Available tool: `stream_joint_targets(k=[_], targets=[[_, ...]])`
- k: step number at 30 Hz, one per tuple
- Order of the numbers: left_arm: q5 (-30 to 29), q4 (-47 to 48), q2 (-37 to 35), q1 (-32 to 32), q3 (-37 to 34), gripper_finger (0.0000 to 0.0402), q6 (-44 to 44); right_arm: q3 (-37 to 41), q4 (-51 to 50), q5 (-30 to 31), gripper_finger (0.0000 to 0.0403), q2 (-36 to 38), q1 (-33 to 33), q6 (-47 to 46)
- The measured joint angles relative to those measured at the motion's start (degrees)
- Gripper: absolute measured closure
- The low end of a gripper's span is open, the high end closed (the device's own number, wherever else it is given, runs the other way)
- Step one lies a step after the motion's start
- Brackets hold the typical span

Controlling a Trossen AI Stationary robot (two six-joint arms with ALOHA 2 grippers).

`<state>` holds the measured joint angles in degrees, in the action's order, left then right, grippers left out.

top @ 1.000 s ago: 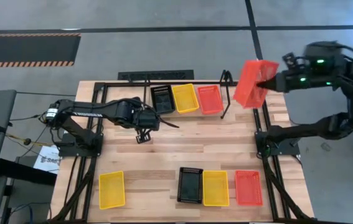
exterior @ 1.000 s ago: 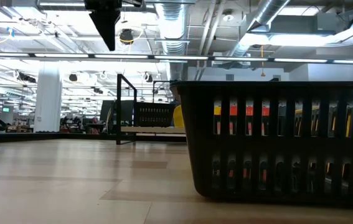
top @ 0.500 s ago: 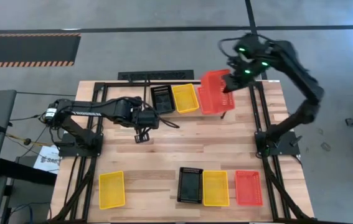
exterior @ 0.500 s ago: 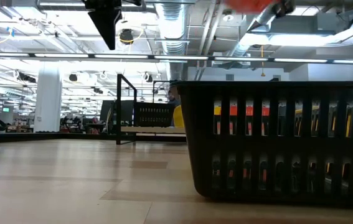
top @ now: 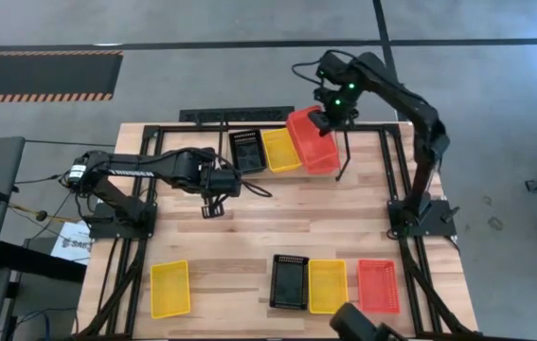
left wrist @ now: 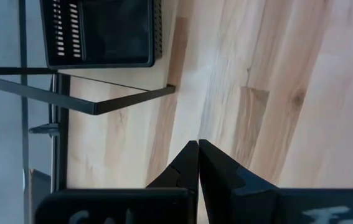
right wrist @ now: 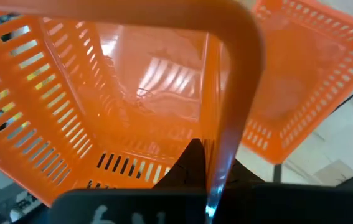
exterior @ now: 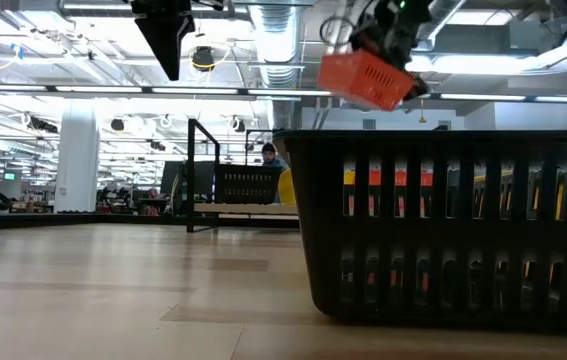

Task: Stack baskets on shelf by color
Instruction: Stack the left orange bin on top of the other orange bin on the shelf

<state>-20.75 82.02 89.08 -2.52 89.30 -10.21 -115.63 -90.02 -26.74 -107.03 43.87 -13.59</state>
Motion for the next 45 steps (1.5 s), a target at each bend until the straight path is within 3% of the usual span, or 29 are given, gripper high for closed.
stream_joint_targets(k=[5, 13, 18, 30, 45], targets=[[0.01, -0.04, 0.0, 0.0, 0.0, 0.0402, 0.11, 0.0, -0.02, 2.45, 0.0402, -2.05, 2.33, 0.05], [-0.04, -0.09, 0.0, 0.0, 0.0, 0.0402, 0.98, 0.0, 0.0, 16.44, 0.0402, -2.07, 3.84, -1.99], [-0.05, -0.18, 0.0, 0.0, 0.0, 0.0402, 1.0, 0.88, 0.13, 17.65, 0.0402, -2.0, 2.68, -3.66], [-0.18, -0.51, 0.0, 0.0, 0.0, 0.0402, 1.02, 14.13, -0.06, 16.22, 0.0402, -2.11, -0.16, -3.08], [-0.2, -1.74, 0.0, 0.0, 0.0, 0.0402, 2.44, 16.24, 6.18, 14.79, 0.0402, -2.09, 3.2, -9.91]])
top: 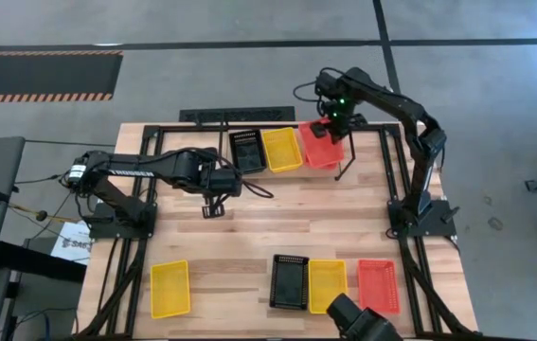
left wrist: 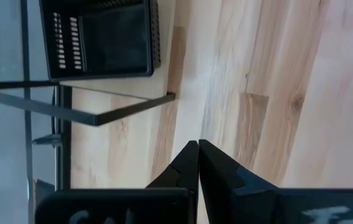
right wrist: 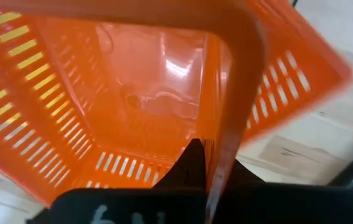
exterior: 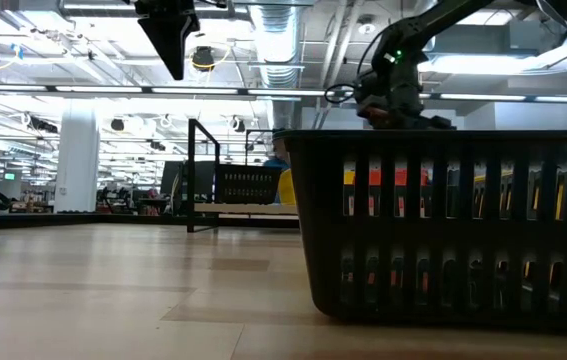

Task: Stack baskets on shelf by color
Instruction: Stack the left orange bin on top of the other orange bin on the shelf

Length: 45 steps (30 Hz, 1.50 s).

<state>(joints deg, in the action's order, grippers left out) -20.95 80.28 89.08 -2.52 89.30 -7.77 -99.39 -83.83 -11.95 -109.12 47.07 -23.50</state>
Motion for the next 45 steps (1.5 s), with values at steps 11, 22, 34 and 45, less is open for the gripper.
stream_joint_targets(k=[11, 22, 34, 45], targets=[[0.02, -0.86, 0.0, 0.0, 0.0, 0.0402, 3.14, 0.0, 3.41, -0.48, 0.0402, 0.3, -2.14, -2.16], [0.2, -1.88, 0.0, 0.0, 0.0, 0.0402, 5.03, -3.69, 4.9, 2.88, 0.0402, 9.28, -1.61, -3.73], [1.74, -1.81, 0.0, -0.02, 0.0, 0.0402, 4.43, -3.91, 5.18, 6.35, 0.0402, 18.76, -5.06, -5.79], [1.7, -1.78, 0.0, -0.02, 0.0, 0.0402, 4.63, -3.87, 10.79, 8.0, 0.0402, 17.78, -8.46, -7.71]])
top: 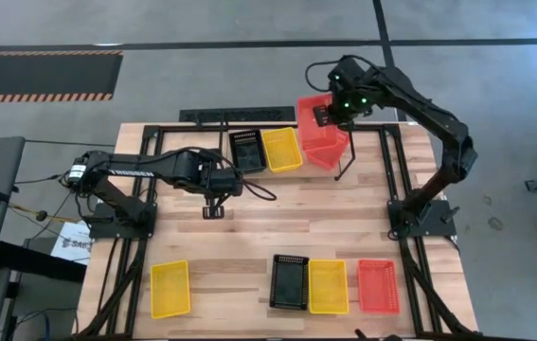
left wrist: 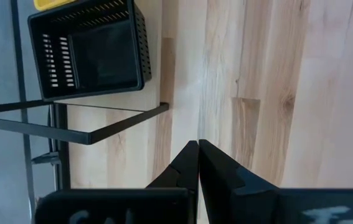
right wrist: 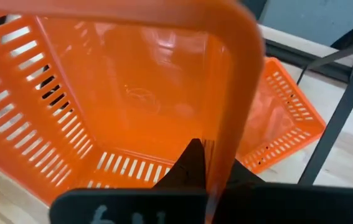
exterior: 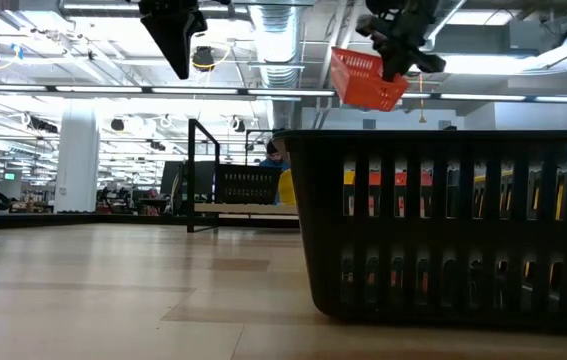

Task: Stack baskets on shelf by color
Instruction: Stack the left orange bin on top of the other orange bin on the shelf

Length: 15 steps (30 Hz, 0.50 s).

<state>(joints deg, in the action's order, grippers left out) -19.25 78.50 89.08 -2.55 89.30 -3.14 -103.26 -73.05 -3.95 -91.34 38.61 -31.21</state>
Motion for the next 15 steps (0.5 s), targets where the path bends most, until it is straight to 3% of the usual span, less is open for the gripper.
stream_joint_targets(k=[4, 9, 15], targets=[[0.0, 0.01, 0.0, 0.0, 0.0, 0.0402, 0.3, -0.07, -0.03, 1.35, 0.0402, -0.47, 0.17, -0.13], [0.02, 0.04, 0.0, 0.0, 0.0, 0.0401, 0.4, -0.07, -1.91, 12.88, 0.0402, -1.78, -0.06, -3.32], [0.03, 0.04, 0.0, 0.0, 0.0, 0.0402, 0.38, -0.07, -6.15, 15.8, 0.0402, -6.67, -1.9, -4.36]])
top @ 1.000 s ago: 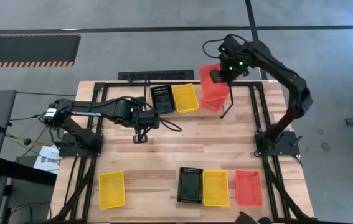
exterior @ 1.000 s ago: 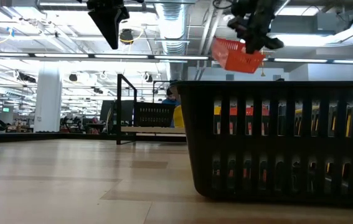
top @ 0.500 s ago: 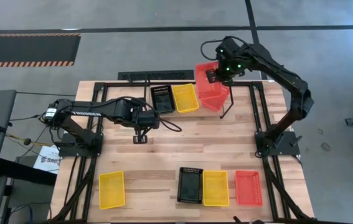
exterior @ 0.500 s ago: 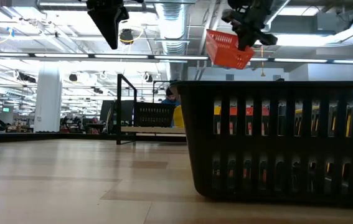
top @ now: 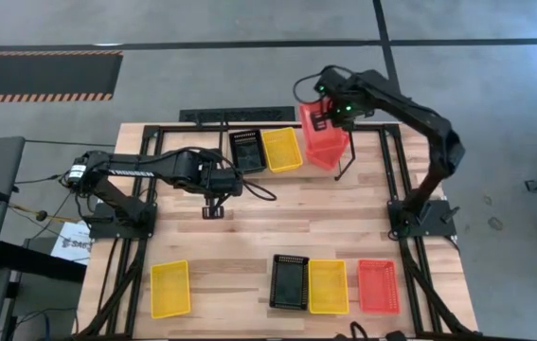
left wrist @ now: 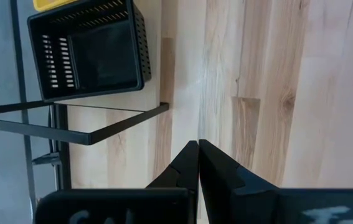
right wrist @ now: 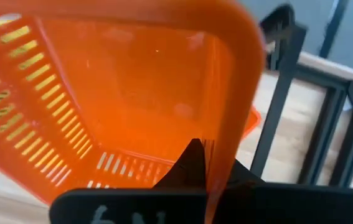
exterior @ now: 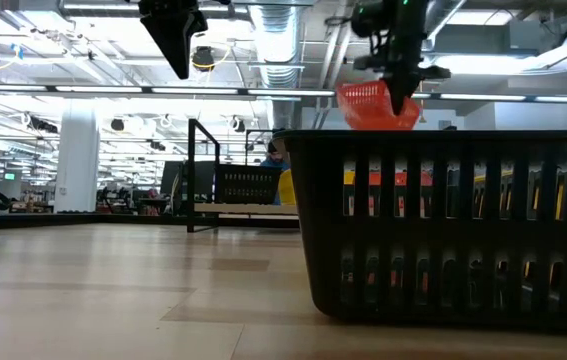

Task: Stack baskets on shelf by color
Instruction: Stack the left orange bin on top of the other orange bin on the shelf

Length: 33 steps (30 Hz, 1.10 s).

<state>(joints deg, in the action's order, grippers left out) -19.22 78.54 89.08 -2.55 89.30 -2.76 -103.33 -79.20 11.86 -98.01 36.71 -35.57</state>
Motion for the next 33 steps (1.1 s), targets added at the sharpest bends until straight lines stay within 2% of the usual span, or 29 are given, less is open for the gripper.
stream_joint_targets(k=[8, 17, 33], targets=[[0.02, 0.05, 0.0, 0.0, 0.0, 0.0402, 0.0, 0.07, -5.81, 2.23, 0.0402, -5.53, -1.16, 0.89], [0.06, 0.03, 0.0, 0.0, 0.0, 0.0401, 1.47, 0.07, -5.24, 7.6, 0.0402, -5.91, -1.11, 2.7], [0.06, 0.03, 0.0, 0.0, 0.01, 0.0402, 1.19, 0.07, -4.39, 9.02, 0.0401, -5.91, -5.25, 2.84]])
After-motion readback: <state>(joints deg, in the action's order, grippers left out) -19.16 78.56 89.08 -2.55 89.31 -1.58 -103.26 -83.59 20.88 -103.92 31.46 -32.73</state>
